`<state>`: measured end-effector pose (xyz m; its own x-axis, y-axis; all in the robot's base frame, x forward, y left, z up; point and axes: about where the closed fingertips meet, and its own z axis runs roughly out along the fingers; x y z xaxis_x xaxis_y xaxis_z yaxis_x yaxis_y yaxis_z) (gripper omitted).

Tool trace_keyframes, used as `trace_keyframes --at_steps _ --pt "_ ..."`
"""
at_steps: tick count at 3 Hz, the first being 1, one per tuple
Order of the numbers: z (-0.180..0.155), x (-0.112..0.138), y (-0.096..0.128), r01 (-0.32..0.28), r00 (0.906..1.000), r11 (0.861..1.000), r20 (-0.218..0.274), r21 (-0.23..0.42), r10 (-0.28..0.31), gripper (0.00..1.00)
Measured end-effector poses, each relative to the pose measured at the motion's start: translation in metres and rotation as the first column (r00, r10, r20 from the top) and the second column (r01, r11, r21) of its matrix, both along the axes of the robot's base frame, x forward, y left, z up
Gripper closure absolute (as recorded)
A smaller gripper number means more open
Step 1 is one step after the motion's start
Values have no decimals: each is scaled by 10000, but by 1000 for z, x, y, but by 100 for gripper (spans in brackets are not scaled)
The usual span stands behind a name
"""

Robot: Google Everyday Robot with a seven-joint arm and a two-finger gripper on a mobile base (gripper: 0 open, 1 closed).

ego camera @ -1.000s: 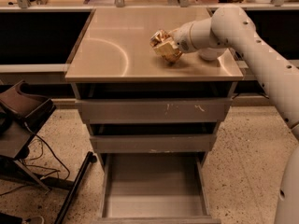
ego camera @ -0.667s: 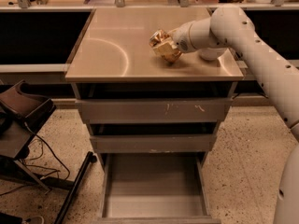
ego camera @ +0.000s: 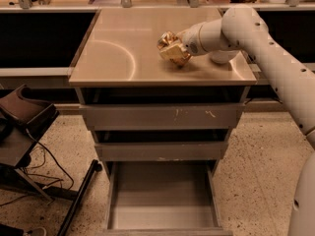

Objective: Pick orange can from bottom drawer and place on counter

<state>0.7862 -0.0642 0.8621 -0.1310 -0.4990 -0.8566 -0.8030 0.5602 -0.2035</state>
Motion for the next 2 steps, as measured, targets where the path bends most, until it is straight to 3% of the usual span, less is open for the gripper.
trace_keyframes --at_steps 1,2 --pt "0 0 0 0 10000 10000 0 0 0 0" --pt "0 0 0 0 10000 10000 0 0 0 0"
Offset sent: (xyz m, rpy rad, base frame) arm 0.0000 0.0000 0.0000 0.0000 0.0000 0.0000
